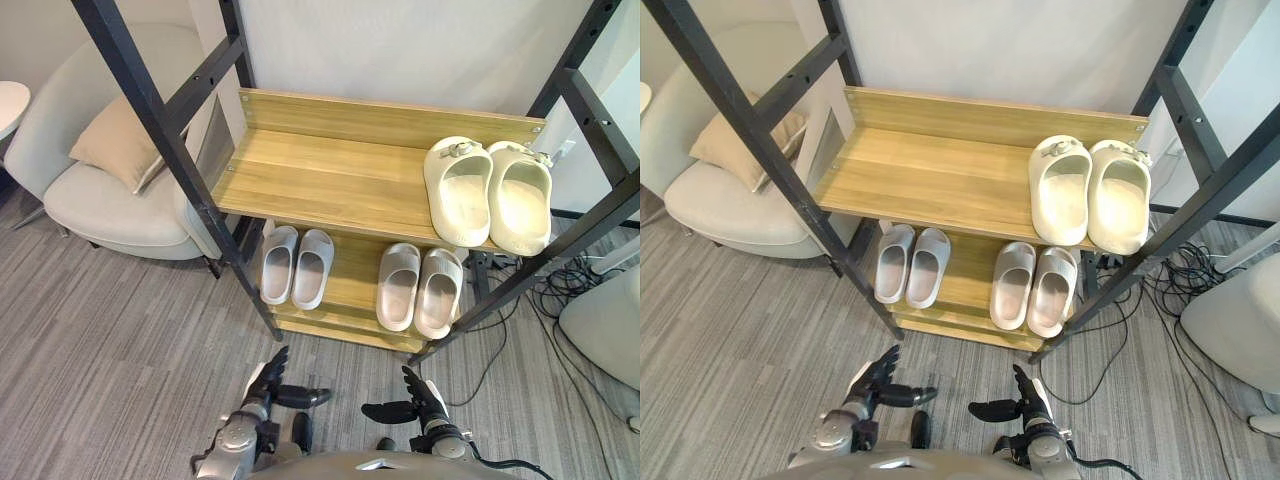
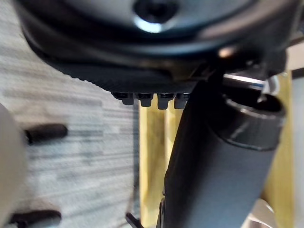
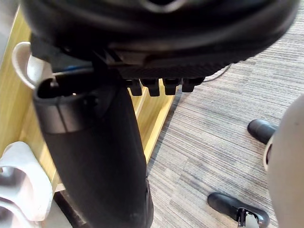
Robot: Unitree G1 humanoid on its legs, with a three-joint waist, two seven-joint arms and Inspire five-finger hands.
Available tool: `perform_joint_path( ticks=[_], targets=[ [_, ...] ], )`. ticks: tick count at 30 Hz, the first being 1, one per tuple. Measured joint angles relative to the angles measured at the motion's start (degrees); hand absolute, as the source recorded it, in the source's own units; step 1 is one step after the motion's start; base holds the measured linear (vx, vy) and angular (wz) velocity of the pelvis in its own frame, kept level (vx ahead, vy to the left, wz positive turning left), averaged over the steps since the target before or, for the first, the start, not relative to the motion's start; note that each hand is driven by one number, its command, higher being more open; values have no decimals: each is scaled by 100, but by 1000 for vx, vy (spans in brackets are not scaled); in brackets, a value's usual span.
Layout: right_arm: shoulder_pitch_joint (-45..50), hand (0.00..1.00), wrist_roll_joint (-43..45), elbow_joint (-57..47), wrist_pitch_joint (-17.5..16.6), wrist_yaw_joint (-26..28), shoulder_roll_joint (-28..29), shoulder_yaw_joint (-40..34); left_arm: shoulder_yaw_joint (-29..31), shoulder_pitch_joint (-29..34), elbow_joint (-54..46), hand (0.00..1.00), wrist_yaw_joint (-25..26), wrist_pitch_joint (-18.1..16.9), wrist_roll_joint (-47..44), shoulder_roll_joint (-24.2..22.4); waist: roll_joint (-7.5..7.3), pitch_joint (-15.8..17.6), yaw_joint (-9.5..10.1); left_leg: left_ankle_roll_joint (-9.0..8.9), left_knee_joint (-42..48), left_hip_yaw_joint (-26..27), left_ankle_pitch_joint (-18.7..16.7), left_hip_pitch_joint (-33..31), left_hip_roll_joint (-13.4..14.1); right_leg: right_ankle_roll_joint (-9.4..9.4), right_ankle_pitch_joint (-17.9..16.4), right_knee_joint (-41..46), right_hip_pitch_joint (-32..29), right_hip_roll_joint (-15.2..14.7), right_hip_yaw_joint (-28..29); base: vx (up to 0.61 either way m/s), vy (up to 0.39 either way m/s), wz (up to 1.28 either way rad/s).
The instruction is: Organize the slippers on the shoe rack
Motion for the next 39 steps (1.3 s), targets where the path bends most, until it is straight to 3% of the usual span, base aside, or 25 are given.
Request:
perform_joint_path(
  ticks=[3,12,14,15,16,19,20,21,23,24,27,28,29,30,31,33,35,37,39],
  targets=[
    [-62,100,4,114,3,3,57,-88,523,-32,436,100,179,35,135,-145,-29,21,19,-2,-3,123,-44,111,21,-2,-2,-1,64,8,100,-17,-1,-18],
    [-128,100,27,275,5,2,101,-246,1187,-125,800,100,413,38,81,-426,-4,60,73,-35,3,412,-123,307,96,-30,-41,152,37,49,441,-26,0,-20],
    [-224,100,68,319,12,1,69,-281,1206,-177,828,100,434,34,35,-482,64,145,119,-30,6,523,-133,355,125,-32,-299,730,-232,-8,572,-52,24,-29],
    [-307,100,80,349,25,1,70,-277,1203,-216,846,100,435,34,1,-505,58,212,119,-9,42,555,-119,325,103,-18,-601,1462,-587,-131,655,-63,14,-13],
    [-330,100,80,349,28,0,73,-276,1200,-238,846,100,434,33,-1,-505,42,243,116,-4,88,552,-122,291,89,-29,-675,1697,-698,-179,664,-92,11,3],
    [-394,100,84,323,30,-14,80,-289,1210,-375,854,100,440,24,0,-494,-3,344,120,170,676,408,-246,-230,75,37,-985,2492,-1064,-324,778,-115,-59,51],
    [-384,100,139,328,31,-16,109,-295,1179,-401,836,100,464,19,-4,-470,-67,386,132,167,913,123,-241,-429,-73,102,-1579,4013,-1268,-462,1022,-59,-153,88],
    [-360,100,150,330,30,-19,114,-293,1196,-397,817,100,486,22,-55,-458,-98,390,189,146,1038,-10,-227,-524,-130,90,-1724,4280,-1132,-407,1175,-50,-152,93],
    [-436,100,235,325,20,-21,124,-249,1266,-409,712,100,553,-5,-99,-504,-110,402,341,65,1209,-88,-159,-781,-168,-16,-2009,3820,-928,-237,1442,-203,-156,38],
    [-600,100,236,323,11,-22,121,-210,1294,-414,680,100,588,-41,-97,-584,-15,413,401,-21,1225,-177,8,-1085,-129,-185,-2168,3050,-826,-82,1443,-296,-186,31],
    [-795,100,255,333,14,-48,-54,-210,1135,-515,790,100,603,-27,-124,-805,634,536,404,-283,986,-632,349,-1485,274,-397,-1685,2337,-820,462,1017,-280,-112,53],
    [-794,100,258,344,21,-53,-59,-212,1119,-533,791,100,605,-32,-178,-817,700,594,401,-311,861,-648,350,-1481,335,-455,-1616,2255,-782,537,889,-251,-97,80],
    [-778,100,258,344,27,-63,-52,-220,1116,-587,824,100,618,-31,-199,-830,721,686,370,-479,626,-621,220,-1455,408,-524,-1489,2075,-704,588,630,-326,-160,102],
    [-779,100,256,347,32,-76,-22,-267,1115,-642,853,100,614,-31,-195,-786,612,780,301,-618,422,-291,87,-1449,477,-618,-1365,1924,-718,529,352,-301,-147,134],
    [-771,100,256,344,31,-110,39,-434,1107,-686,898,100,610,-31,-188,-727,566,802,267,-553,516,142,134,-1440,490,-693,-1325,1948,-783,376,88,-240,-116,118],
    [-721,100,258,339,31,-153,-6,-664,1089,-698,917,100,612,-32,-114,-714,446,793,235,-533,1144,342,118,-1455,388,-706,-1282,2019,-972,110,-202,-145,-37,105],
    [-647,100,257,342,47,-164,-143,-777,999,-708,961,100,620,-36,13,-690,455,788,210,-435,1938,474,-255,-1268,417,-660,-1210,2050,-1029,-89,-528,-86,28,103],
    [-572,100,255,342,53,-146,-144,-870,884,-707,1037,100,614,-32,60,-670,514,751,143,-335,2410,946,-879,-949,803,-631,-1184,2169,-1027,-217,-1041,-62,104,106],
    [-552,100,251,345,58,-128,-102,-880,879,-734,1083,100,601,-25,144,-665,518,749,114,-299,2359,1273,-985,-886,929,-593,-1164,2269,-987,-299,-1365,-91,168,91]
  ],
)
